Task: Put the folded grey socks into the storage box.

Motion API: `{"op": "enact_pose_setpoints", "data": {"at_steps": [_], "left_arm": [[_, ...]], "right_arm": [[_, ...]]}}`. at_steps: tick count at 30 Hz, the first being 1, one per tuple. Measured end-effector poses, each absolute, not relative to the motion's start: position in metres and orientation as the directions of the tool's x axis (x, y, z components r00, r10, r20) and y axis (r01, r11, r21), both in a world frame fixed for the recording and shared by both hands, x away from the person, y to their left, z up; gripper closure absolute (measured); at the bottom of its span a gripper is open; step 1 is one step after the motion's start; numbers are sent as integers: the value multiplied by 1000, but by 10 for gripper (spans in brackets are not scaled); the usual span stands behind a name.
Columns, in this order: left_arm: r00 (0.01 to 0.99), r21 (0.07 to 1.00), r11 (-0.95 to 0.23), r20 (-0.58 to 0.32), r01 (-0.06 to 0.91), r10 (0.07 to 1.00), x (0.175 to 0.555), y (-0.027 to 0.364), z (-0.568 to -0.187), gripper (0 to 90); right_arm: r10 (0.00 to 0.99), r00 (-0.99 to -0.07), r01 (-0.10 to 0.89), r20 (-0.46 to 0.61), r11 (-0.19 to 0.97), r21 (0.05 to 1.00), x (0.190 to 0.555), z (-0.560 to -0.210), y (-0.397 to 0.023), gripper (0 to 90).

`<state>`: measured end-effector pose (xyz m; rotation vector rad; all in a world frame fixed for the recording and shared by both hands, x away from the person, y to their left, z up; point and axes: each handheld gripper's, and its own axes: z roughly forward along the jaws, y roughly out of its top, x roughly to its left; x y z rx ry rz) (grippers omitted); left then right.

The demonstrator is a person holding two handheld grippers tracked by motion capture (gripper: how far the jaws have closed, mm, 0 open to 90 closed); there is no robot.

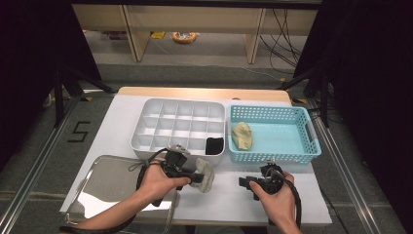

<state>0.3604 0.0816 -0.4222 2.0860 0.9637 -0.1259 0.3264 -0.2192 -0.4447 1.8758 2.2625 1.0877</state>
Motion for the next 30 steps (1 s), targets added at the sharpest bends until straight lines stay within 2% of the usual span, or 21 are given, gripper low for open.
{"op": "enact_pose_setpoints", "data": {"at_steps": [11,17,19,22,27,30], "left_arm": [[685,684,-317,-365,657,631,378,92,-402,751],[673,708,-285,-353,646,650,386,99,-393,751],[694,739,-287,-322,610,644,392,102,-390,751],[659,725,-258,-343,639,669,395,105,-383,751],[635,731,-244,-318,637,704,407,108,-377,751],[636,724,-274,-286,634,717,416,110,-377,751]], "right_arm": [[863,-279,865,421,35,501,326,-445,-218,627],[876,-292,858,384,63,510,326,-445,-218,619],[874,-277,866,400,47,497,325,-444,-216,617],[871,-294,856,394,56,515,324,-445,-216,615],[863,-303,858,404,62,510,324,-446,-217,615],[863,-304,855,403,60,516,324,-446,-217,614]]}}
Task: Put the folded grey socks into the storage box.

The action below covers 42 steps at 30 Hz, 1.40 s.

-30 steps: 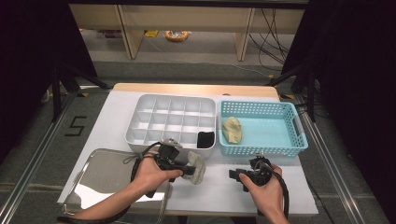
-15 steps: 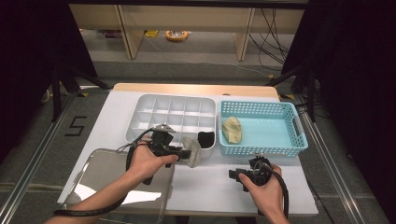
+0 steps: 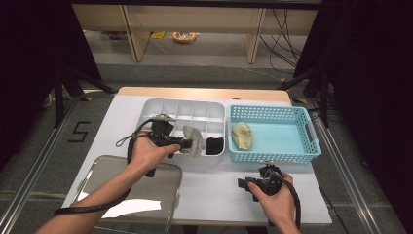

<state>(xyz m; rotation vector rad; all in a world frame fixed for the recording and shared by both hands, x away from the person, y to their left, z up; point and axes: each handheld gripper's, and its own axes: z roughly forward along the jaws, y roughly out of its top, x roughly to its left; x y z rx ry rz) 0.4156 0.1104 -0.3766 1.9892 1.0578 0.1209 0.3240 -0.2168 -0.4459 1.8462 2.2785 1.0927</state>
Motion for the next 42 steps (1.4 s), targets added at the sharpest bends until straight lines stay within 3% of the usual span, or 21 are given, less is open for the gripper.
{"op": "enact_pose_setpoints", "data": {"at_steps": [16,42], "left_arm": [[620,660,-406,-118,632,776,444,94,-399,750],[640,517,-487,-166,704,750,463,67,-423,750]], "right_arm": [[867,-301,863,397,71,500,324,-447,-216,614],[868,-308,862,390,81,501,324,-448,-213,614]]}}
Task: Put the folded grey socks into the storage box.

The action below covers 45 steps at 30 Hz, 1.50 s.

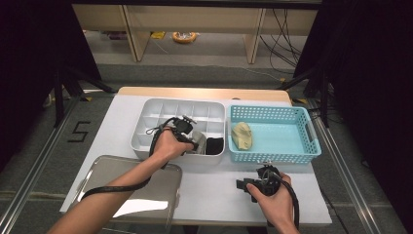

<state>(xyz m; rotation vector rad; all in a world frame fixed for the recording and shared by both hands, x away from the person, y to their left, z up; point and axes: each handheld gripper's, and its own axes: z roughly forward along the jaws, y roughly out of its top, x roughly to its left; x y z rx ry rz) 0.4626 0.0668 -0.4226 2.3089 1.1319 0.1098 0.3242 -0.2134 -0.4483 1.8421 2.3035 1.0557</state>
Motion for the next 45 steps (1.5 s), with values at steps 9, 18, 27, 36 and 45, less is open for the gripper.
{"op": "enact_pose_setpoints", "data": {"at_steps": [9,18,27,36,45], "left_arm": [[619,478,-475,-201,738,759,468,63,-426,749],[612,446,-486,-195,751,766,471,58,-437,744],[631,498,-492,-153,714,761,461,58,-424,559],[608,603,-429,-120,673,785,459,65,-405,614],[617,568,-453,-127,687,777,468,57,-419,827]], "right_arm": [[866,-312,861,391,85,501,325,-449,-213,613],[858,-313,861,406,76,503,325,-449,-213,610],[856,-306,865,416,67,498,324,-449,-212,600],[854,-321,858,410,79,508,325,-449,-212,600],[853,-318,860,413,76,504,325,-449,-214,600]]}}
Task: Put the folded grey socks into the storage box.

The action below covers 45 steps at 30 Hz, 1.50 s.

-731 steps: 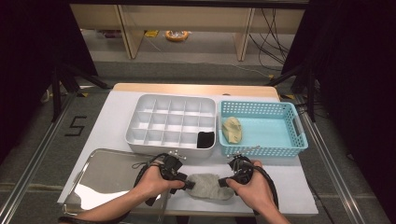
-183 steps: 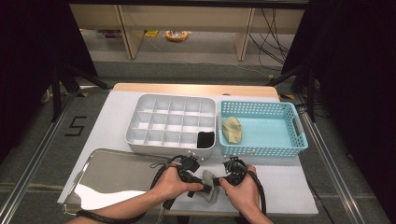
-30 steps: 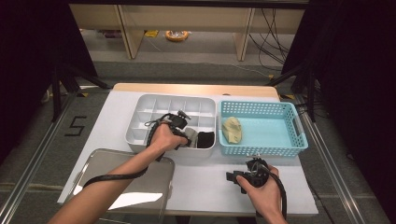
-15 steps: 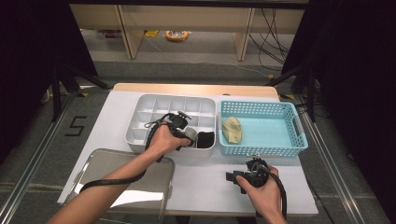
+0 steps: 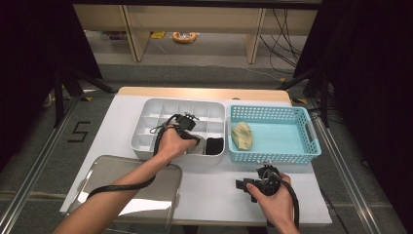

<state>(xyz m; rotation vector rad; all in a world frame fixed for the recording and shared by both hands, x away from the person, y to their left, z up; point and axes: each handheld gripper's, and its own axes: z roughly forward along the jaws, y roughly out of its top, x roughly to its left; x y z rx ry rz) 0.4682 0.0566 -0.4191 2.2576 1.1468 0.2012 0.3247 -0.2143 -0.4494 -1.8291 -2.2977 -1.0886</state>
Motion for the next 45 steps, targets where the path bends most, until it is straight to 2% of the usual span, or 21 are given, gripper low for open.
{"op": "enact_pose_setpoints", "data": {"at_steps": [1,3,4,10,12,18,19,21,25,27,30,31,33,35,38,42,45], "left_arm": [[619,571,-454,-126,684,775,469,56,-421,836],[615,553,-459,-128,695,778,471,55,-422,855],[612,548,-456,-134,701,780,471,54,-425,862],[616,518,-475,-133,711,777,473,51,-430,879],[616,500,-479,-147,721,774,473,51,-433,881],[616,491,-476,-167,729,770,474,53,-434,873],[617,495,-474,-173,729,768,474,54,-431,864],[621,508,-469,-179,723,763,471,57,-427,840],[634,535,-462,-191,707,750,462,68,-416,800],[619,570,-420,-211,706,756,455,75,-412,774],[615,607,-385,-226,695,755,443,89,-407,714],[617,613,-382,-226,691,754,440,93,-406,680],[622,662,-355,-217,660,753,431,102,-404,607],[634,700,-337,-213,630,743,423,112,-402,515],[642,751,-317,-181,580,745,410,129,-401,432],[637,793,-275,-177,544,751,394,148,-402,360],[629,822,-225,-194,523,753,381,158,-405,344]], "right_arm": [[848,-283,878,449,40,478,323,-447,-211,600],[844,-288,875,452,41,482,323,-447,-211,600],[852,-319,859,415,74,507,325,-449,-214,600],[855,-314,860,414,72,504,324,-449,-214,600],[845,-351,837,404,90,540,326,-451,-214,599],[861,-310,862,403,75,502,324,-448,-213,599],[845,-350,836,404,87,542,325,-450,-214,598],[852,-313,860,419,67,506,324,-447,-214,598],[846,-329,847,419,67,528,324,-445,-215,596],[853,-309,854,422,53,518,323,-444,-215,594],[847,-327,839,419,56,541,325,-444,-218,592],[841,-291,857,456,17,515,323,-441,-216,591],[846,-333,833,416,57,551,326,-443,-220,589],[847,-341,827,409,63,559,327,-443,-220,587],[853,-324,835,409,55,547,327,-442,-220,584],[856,-323,834,404,56,549,328,-442,-220,581],[852,-323,838,412,55,544,329,-443,-220,578]]}}
